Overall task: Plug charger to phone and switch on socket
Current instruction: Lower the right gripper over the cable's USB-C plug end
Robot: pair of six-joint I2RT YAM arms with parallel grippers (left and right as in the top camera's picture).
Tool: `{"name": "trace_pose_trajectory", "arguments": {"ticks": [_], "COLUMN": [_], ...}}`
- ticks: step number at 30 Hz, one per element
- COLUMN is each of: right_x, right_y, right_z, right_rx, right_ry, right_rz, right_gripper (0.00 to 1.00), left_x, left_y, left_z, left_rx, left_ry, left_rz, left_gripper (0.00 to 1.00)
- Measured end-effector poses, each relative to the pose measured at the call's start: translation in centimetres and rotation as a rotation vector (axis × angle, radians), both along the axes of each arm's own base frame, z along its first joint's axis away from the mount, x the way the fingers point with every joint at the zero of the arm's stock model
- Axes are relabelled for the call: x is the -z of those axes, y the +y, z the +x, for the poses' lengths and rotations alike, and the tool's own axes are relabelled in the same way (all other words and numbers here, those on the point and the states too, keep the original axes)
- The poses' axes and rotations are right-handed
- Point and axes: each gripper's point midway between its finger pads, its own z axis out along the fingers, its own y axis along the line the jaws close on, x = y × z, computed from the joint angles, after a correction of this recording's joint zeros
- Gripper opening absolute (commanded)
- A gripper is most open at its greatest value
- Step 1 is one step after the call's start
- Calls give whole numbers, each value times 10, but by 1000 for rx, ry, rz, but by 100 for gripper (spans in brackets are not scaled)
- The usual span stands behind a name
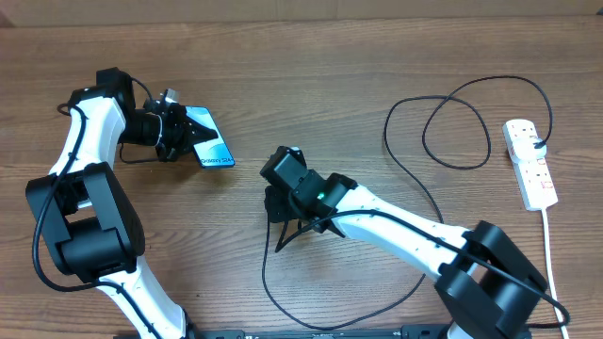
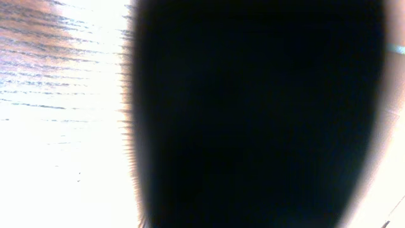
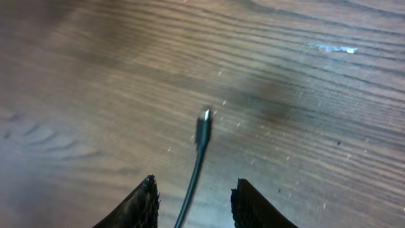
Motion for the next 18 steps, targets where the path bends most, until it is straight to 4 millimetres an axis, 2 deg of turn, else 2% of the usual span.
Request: {"name": "trace_pose_trajectory", "arguments": {"ticks": [6, 11, 18], "right_x": [12, 25, 52], "right_y": [6, 6, 12], "right_z": [1, -3, -5], "right_rx": [32, 49, 51], "right_ry": [-18, -2, 5], "right_rz": [-22, -44, -79], "right_gripper": [40, 38, 34], "left_x": [-2, -2, -2], "left_y": [-11, -19, -21], "left_z": [-2, -2, -2], "left_rx": [47, 78, 85], "left_ry": [-22, -40, -44], "left_rz": [-9, -6, -7], "left_gripper": [4, 4, 4]}}
